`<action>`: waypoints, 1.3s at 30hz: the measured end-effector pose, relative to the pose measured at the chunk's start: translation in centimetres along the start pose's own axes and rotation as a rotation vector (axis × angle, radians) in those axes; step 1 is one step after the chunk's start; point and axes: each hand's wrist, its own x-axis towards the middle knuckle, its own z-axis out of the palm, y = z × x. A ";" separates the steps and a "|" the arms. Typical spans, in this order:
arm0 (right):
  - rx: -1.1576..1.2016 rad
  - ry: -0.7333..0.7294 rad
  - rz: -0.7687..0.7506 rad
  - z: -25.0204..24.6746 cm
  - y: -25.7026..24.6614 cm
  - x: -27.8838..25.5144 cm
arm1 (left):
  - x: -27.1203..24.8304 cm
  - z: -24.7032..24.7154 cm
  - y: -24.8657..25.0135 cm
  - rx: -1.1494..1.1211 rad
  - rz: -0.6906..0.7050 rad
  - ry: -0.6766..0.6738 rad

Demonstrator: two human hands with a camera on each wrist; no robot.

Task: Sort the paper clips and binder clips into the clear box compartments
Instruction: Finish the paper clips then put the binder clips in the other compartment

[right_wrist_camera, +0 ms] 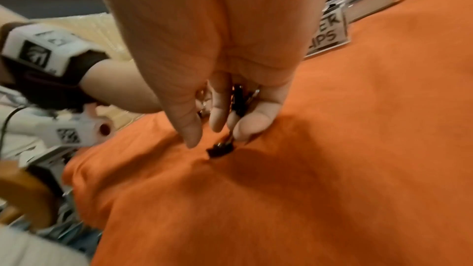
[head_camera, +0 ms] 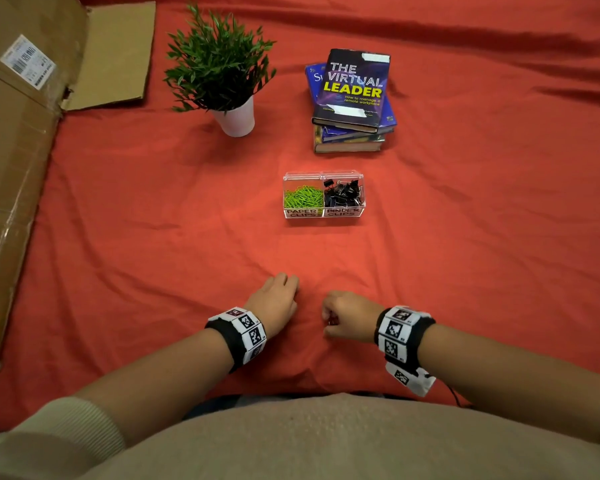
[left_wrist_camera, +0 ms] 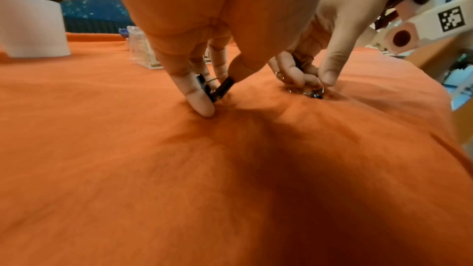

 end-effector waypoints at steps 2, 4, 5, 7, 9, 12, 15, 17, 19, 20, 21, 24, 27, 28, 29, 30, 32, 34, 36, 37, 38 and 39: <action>-0.096 0.023 -0.032 0.8 -0.5 -0.1 | -0.3 -0.1 0.3 0.056 0.009 -0.018; -0.125 0.042 -0.042 1.2 -0.6 0.1 | -0.5 -0.2 0.3 0.072 0.012 -0.022; -0.093 0.048 -0.044 1.3 -0.6 0.2 | -0.5 -0.2 0.2 0.075 0.016 -0.020; 0.041 0.083 -0.029 1.1 -0.1 0.4 | -0.6 -0.3 0.1 0.085 0.030 -0.028; 0.177 0.145 -0.006 0.5 0.6 0.5 | -0.5 -0.5 0.0 0.106 0.042 -0.049; 0.392 0.233 0.114 -0.9 2.4 1.0 | -0.4 -0.6 -0.1 0.117 0.059 -0.053; 0.657 0.346 0.249 -3.6 4.3 1.6 | -0.5 -0.3 -0.5 0.073 0.093 -0.015; 0.699 0.503 0.268 -6.4 5.2 2.3 | -0.6 -0.2 -1.2 0.038 0.126 -0.040; 0.638 0.590 0.260 -9.6 5.6 2.9 | -0.7 -0.3 -1.8 -0.021 0.156 -0.068; 0.588 0.614 0.249 -11.2 5.6 3.2 | -0.8 -0.3 -2.1 -0.052 0.174 -0.080; 0.529 0.636 0.237 -12.5 5.6 3.7 | -0.8 -0.4 -2.4 -0.075 0.195 -0.088; 0.307 0.637 0.217 -15.3 5.2 5.2 | -1.0 -0.5 -3.2 -0.105 0.250 -0.102; 0.178 0.574 0.217 -16.4 4.8 6.8 | -1.1 -0.6 -3.4 -0.090 0.266 -0.092; 0.148 0.557 0.216 -16.5 4.7 7.2 | -1.2 -0.6 -3.4 -0.095 0.266 -0.082; 0.122 0.545 0.207 -16.5 4.7 7.5 | -1.2 -0.6 -3.3 -0.100 0.263 -0.075; 0.098 0.536 0.198 -16.5 4.6 7.7 | -1.3 -0.5 -3.2 -0.103 0.257 -0.065; 0.037 0.526 0.192 -16.2 4.7 7.9 | -1.2 -0.4 -3.0 -0.109 0.238 -0.055; -0.027 0.515 0.193 -15.7 5.1 7.9 | -1.1 -0.3 -3.0 -0.132 0.212 -0.049; -0.059 0.504 0.185 -15.1 5.4 7.8 | -0.8 -0.5 -2.8 -0.174 0.196 -0.029; -0.072 0.502 0.165 -14.8 5.6 7.7 | -0.6 -0.9 -2.6 -0.204 0.188 -0.014; -0.083 0.504 0.143 -14.6 5.7 7.6 | -0.2 -1.4 -2.3 -0.238 0.179 0.008; -0.088 0.510 0.123 -14.6 5.8 7.5 | 0.4 -2.2 -1.7 -0.273 0.172 0.032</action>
